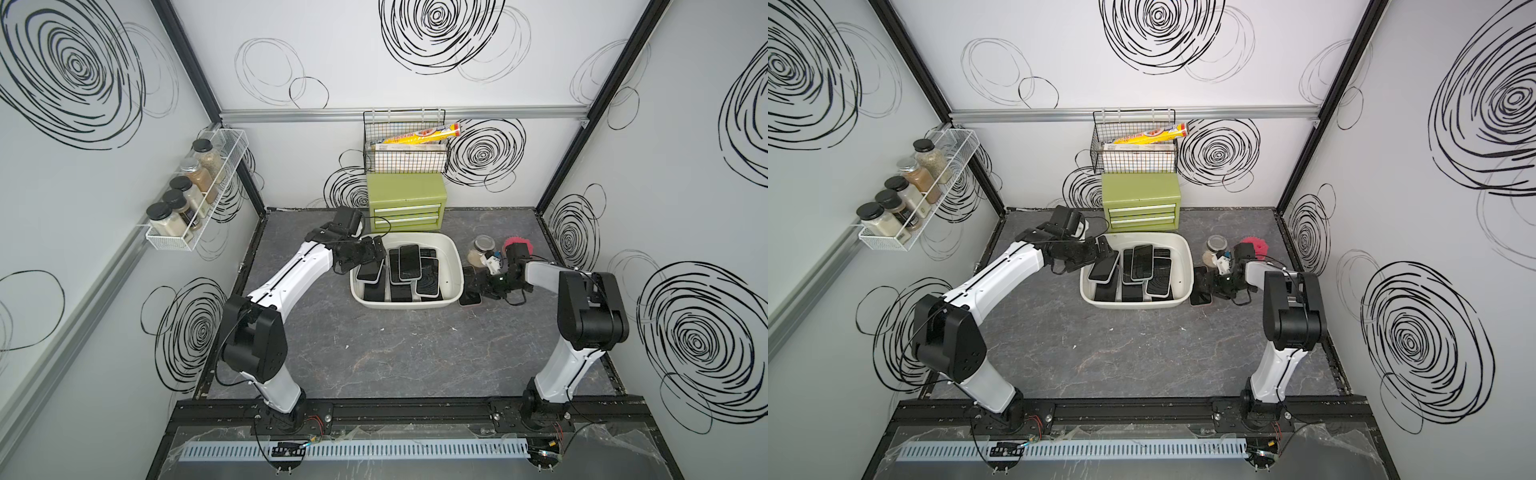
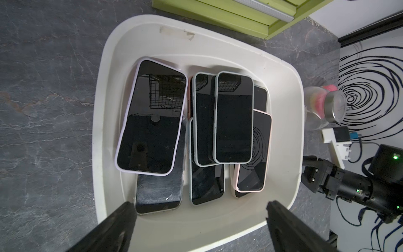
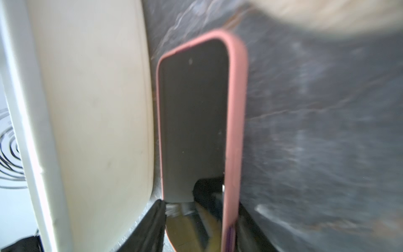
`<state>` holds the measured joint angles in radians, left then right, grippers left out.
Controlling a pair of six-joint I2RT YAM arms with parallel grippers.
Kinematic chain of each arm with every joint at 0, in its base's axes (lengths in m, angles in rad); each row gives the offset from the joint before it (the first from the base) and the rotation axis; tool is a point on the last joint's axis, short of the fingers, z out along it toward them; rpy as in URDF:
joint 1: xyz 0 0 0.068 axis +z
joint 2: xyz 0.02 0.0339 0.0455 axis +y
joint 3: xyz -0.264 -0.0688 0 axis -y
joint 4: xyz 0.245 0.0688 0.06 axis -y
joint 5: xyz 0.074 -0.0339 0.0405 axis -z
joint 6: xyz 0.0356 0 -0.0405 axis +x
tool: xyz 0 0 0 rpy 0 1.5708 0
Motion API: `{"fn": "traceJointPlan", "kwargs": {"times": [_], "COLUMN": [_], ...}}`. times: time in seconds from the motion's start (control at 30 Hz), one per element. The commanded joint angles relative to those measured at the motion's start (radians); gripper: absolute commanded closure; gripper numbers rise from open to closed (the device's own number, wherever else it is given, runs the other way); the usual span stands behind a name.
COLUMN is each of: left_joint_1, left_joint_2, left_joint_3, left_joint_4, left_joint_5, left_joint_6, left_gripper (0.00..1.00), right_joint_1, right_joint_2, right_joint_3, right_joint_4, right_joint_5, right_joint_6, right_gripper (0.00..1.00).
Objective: Take the phone out of the storage box
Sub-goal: Place the phone at the center of the board, then pick up the phone from the storage box.
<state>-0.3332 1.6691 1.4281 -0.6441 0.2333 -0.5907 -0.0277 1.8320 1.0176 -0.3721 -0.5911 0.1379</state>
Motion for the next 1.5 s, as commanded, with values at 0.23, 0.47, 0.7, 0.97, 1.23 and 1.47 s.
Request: {"fn": "traceJointPlan", "kwargs": {"times": [0.23, 0.47, 0.7, 0.97, 1.23, 1.47], "left_joint_1": [-0.032, -0.169, -0.228, -0.223, -0.215, -0.222], "left_joint_2": [-0.018, 0.256, 0.469, 0.696, 0.774, 0.781], "left_joint_3": [-0.005, 0.298, 0.524, 0.797, 0.816, 0.822], "left_joint_4": [0.025, -0.225, -0.247, -0.307, -0.274, -0.247], "left_joint_5": [-0.058, -0.299, -0.334, -0.334, -0.265, -0.225], "left_joint_6": [0.021, 0.063, 0.019, 0.0, 0.011, 0.015], "left_gripper": [0.01, 0.01, 0.01, 0.01, 0.01, 0.01], "right_joint_1": [-0.05, -0.035, 0.077, 0.14, 0.141, 0.144], "right_joint_2": [-0.06, -0.221, -0.331, -0.314, -0.314, -0.319], "right_joint_3": [0.038, 0.132, 0.138, 0.154, 0.165, 0.154], "right_joint_4": [-0.152, -0.281, -0.336, -0.317, -0.326, -0.313], "right_joint_5": [0.259, 0.282, 0.314, 0.281, 0.262, 0.231], "right_joint_6": [0.008, 0.102, 0.138, 0.133, 0.097, 0.083], "right_gripper": [0.37, 0.33, 0.29, 0.14, 0.15, 0.15]}}
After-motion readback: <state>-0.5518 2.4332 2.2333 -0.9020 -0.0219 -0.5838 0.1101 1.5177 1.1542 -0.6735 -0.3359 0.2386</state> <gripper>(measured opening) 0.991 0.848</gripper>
